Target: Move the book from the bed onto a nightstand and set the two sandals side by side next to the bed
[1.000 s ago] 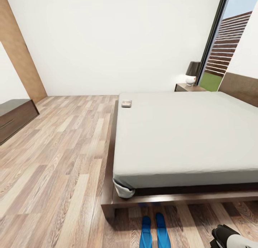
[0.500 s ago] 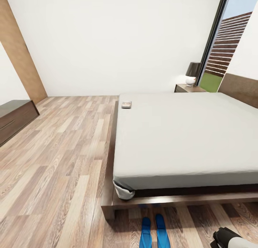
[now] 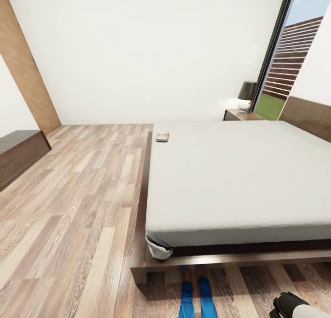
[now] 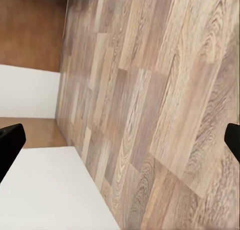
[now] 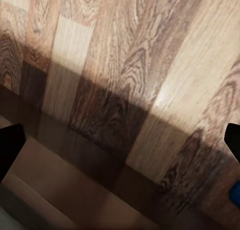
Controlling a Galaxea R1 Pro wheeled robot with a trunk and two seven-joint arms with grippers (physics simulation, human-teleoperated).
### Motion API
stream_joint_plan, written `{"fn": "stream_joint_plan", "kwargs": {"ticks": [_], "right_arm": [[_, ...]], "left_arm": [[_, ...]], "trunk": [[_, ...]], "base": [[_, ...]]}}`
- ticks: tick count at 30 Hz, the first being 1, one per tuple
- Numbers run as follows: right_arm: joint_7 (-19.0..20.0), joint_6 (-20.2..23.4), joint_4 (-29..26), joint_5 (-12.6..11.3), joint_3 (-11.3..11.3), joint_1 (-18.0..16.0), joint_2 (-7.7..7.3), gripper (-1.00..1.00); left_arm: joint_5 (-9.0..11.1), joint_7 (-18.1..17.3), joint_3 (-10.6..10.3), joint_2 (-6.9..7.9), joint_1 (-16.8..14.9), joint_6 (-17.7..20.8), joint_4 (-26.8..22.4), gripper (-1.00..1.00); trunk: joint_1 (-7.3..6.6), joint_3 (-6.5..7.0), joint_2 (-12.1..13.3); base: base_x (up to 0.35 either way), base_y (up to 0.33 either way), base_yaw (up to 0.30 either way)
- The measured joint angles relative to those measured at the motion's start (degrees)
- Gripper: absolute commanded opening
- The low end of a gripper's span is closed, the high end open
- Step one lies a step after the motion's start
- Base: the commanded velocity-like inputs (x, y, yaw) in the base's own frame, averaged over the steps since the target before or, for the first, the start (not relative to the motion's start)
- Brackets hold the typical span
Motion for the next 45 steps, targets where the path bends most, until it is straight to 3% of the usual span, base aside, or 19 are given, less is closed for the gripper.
{"fn": "stream_joint_plan", "kwargs": {"ticks": [11,17,22,26,28,37,45], "right_arm": [[-0.5,0.3,-0.2,-0.3,0.0,0.0,0.05,1.0],[-1.0,0.5,-0.5,-0.4,-0.1,0.1,0.07,1.0],[-2.2,0.5,-0.7,-0.8,-0.1,0.0,0.12,1.0],[-4.9,0.5,-0.8,-2.8,-0.2,0.1,0.22,1.0],[-7.5,1.2,-0.9,-5.4,-0.3,0.1,0.28,1.0],[-10.4,3.6,-0.9,-12.5,-0.3,0.1,0.4,1.0],[-10.8,4.0,-0.3,-14.3,-0.3,0.7,0.28,1.0]], "left_arm": [[0.2,-5.6,0.0,-0.12,0.1,-0.1,0.0,1.0],[0.4,-9.9,0.0,-1.65,0.1,-0.2,0.0,1.0],[0.5,-11.6,0.0,-2.74,0.1,-0.2,0.0,1.0],[0.5,-12.2,0.0,-4.45,0.1,-0.2,0.1,1.0],[0.5,-12.5,0.0,-5.58,0.1,-0.2,0.1,1.0],[0.5,-12.7,0.0,-7.17,0.1,-0.1,0.0,1.0],[0.4,-12.8,0.0,-8.07,0.1,-0.1,0.1,1.0]], "trunk": [[-2.42,1.97,4.4],[-3.73,3.05,6.8],[-4.83,3.95,8.8],[-5.71,4.67,10.4],[-6.15,5.03,11.2],[-8.13,6.64,14.8],[-9.89,8.08,18.1]], "base": [[0.0,0.0,0.0],[0.0,0.0,0.0],[0.0,0.0,0.0],[0.0,0.0,0.0],[0.0,0.0,0.0],[0.0,0.0,0.0],[0.0,0.0,0.0]]}}
